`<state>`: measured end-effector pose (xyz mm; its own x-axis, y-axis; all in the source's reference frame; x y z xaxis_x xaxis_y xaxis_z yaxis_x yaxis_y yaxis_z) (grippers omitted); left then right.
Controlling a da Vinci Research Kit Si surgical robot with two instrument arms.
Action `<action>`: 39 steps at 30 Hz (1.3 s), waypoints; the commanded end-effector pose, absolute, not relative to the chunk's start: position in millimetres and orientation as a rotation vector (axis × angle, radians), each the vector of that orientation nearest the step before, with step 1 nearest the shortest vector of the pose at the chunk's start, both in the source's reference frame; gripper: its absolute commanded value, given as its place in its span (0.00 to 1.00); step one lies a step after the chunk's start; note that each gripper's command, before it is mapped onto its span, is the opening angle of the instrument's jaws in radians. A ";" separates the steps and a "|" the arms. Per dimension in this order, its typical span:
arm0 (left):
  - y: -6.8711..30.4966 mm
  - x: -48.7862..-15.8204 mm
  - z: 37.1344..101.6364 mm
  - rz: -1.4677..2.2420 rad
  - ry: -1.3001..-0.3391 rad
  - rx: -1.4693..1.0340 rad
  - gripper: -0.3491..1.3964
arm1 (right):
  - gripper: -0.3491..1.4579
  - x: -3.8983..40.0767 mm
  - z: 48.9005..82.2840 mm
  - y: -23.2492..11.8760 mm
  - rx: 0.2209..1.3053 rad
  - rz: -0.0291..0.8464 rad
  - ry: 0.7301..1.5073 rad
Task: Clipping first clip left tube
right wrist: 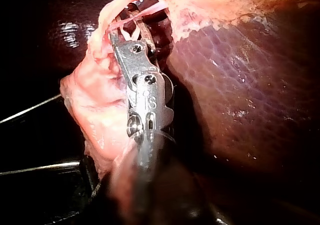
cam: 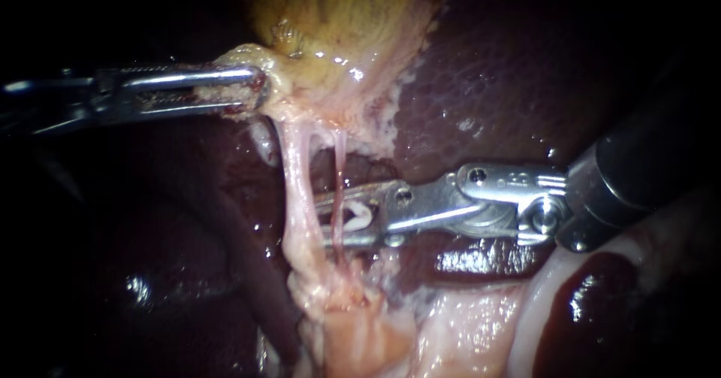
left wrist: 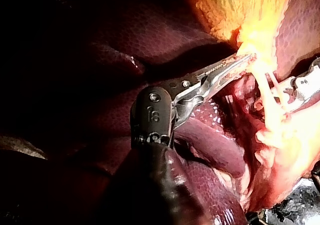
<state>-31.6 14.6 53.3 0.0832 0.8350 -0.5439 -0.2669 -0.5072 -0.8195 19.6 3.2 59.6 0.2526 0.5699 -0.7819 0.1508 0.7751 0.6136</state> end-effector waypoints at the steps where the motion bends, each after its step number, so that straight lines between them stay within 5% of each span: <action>1: 14.6 -31.6 53.3 1.577 -0.596 -1.478 0.00 | 0.23 19.5 59.6 3.2 0.667 0.316 1.308; 11: 14.6 -31.5 53.3 1.577 -0.596 -1.478 0.00 | 0.44 19.6 60.1 3.4 0.665 0.316 1.308; 19: 14.6 -31.4 53.3 1.577 -0.597 -1.478 0.00 | 0.46 18.5 61.5 4.0 0.634 0.337 1.300; 28: 14.6 -31.3 53.3 1.577 -0.598 -1.479 0.00 | 0.47 15.5 62.9 4.9 0.498 0.236 1.226; 39: 14.6 -31.2 53.4 1.577 -0.595 -1.478 0.00 | 0.47 11.1 60.8 7.3 0.456 0.221 1.221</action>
